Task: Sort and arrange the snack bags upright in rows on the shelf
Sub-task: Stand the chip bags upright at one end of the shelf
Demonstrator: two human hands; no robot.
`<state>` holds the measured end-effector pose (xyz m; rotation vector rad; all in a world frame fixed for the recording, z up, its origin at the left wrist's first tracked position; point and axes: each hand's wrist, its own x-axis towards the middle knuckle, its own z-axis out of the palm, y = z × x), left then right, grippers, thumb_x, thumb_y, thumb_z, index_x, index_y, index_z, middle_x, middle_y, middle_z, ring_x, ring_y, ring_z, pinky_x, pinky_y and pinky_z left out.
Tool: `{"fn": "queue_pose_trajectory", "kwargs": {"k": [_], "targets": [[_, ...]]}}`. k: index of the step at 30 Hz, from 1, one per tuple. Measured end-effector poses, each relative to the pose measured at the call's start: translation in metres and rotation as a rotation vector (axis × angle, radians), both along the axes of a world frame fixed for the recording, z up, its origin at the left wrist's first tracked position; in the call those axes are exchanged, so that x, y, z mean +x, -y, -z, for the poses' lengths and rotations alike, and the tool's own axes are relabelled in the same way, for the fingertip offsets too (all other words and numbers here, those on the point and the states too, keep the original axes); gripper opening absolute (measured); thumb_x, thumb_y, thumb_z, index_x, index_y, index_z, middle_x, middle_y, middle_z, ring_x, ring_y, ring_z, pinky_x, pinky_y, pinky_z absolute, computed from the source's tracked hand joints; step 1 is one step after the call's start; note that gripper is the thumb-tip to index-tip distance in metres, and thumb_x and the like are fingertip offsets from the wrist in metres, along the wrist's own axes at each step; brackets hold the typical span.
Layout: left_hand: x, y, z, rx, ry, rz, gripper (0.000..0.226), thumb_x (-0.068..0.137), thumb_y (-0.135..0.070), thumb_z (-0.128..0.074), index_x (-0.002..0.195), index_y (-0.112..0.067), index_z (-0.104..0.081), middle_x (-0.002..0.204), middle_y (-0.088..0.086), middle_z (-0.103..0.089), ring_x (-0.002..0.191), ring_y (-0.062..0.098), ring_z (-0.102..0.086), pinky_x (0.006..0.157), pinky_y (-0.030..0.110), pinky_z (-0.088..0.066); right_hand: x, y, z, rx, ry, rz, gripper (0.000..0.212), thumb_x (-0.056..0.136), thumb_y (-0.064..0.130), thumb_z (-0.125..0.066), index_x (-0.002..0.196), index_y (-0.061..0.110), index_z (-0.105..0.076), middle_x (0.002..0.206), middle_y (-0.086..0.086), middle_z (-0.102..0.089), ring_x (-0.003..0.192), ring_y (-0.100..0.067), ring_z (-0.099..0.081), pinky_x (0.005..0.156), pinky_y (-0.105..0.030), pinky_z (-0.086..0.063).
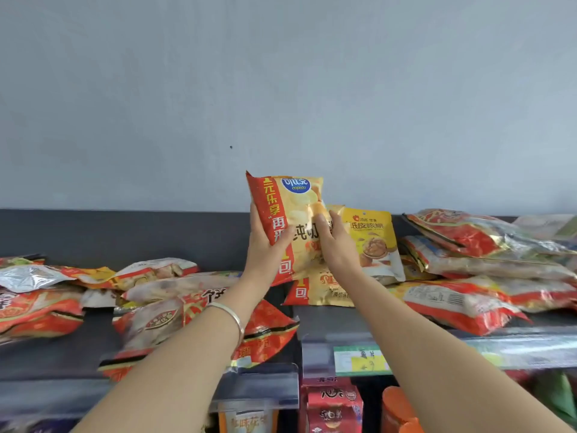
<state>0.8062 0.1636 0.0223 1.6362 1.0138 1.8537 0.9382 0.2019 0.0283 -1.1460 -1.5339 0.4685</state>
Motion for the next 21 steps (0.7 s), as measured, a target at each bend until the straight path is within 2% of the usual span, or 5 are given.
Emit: {"fn": "queue_pose_trajectory", "kwargs": {"k": [3, 8, 12, 16, 21], "targets": [[0.031, 0.003, 0.015, -0.094, -0.039, 0.026, 0.078, 0.092, -0.022, -0.058, 0.148, -0.035, -0.006, 0.137, -0.002, -0.045, 0.122, 0.018, -0.050, 0.102, 0.047, -0.043, 0.033, 0.003, 0.017, -0.062, 0.033, 0.051, 0.062, 0.096, 0.059, -0.028, 0.149, 0.028, -0.024, 0.141, -0.009, -0.050, 0.127, -0.033, -0.047, 0.093, -0.042, -0.037], [0.053, 0.005, 0.038, -0.274, -0.338, -0.145, 0.075, 0.096, -0.020, -0.049, 0.150, -0.027, 0.003, 0.140, 0.008, -0.042, 0.128, 0.026, -0.044, 0.106, 0.050, -0.037, 0.060, 0.014, 0.051, -0.190, 0.024, -0.045, 0.066, 0.097, 0.055, -0.032, 0.151, 0.022, -0.016, 0.142, -0.008, -0.047, 0.125, -0.029, -0.049, 0.099, -0.042, -0.042], [0.058, 0.011, 0.038, -0.274, -0.385, -0.198, 0.084, 0.095, -0.021, -0.052, 0.149, -0.027, 0.013, 0.139, 0.010, -0.038, 0.125, 0.021, -0.043, 0.104, 0.040, -0.038, 0.066, 0.017, 0.055, -0.195, 0.033, -0.025, 0.064, 0.098, 0.053, -0.029, 0.153, 0.023, -0.012, 0.147, -0.008, -0.043, 0.130, -0.030, -0.045, 0.099, -0.042, -0.039], [0.061, 0.019, 0.045, -0.332, -0.508, -0.085, 0.090, 0.092, -0.033, -0.055, 0.148, -0.033, 0.015, 0.142, 0.001, -0.042, 0.123, 0.019, -0.048, 0.104, 0.044, -0.041, 0.077, 0.022, 0.055, -0.172, 0.064, 0.037, 0.061, 0.097, 0.056, -0.024, 0.149, 0.024, -0.021, 0.134, -0.009, -0.055, 0.118, -0.031, -0.054, 0.092, -0.042, -0.043], [0.065, 0.017, 0.046, -0.424, -0.478, -0.174, 0.086, 0.091, -0.054, -0.046, 0.146, -0.036, 0.018, 0.138, 0.006, -0.044, 0.113, 0.022, -0.055, 0.095, 0.045, -0.047, 0.078, 0.027, 0.057, -0.187, 0.045, 0.006, 0.061, 0.097, 0.056, -0.025, 0.149, 0.024, -0.020, 0.133, -0.010, -0.055, 0.116, -0.032, -0.055, 0.096, -0.050, -0.046]]}}
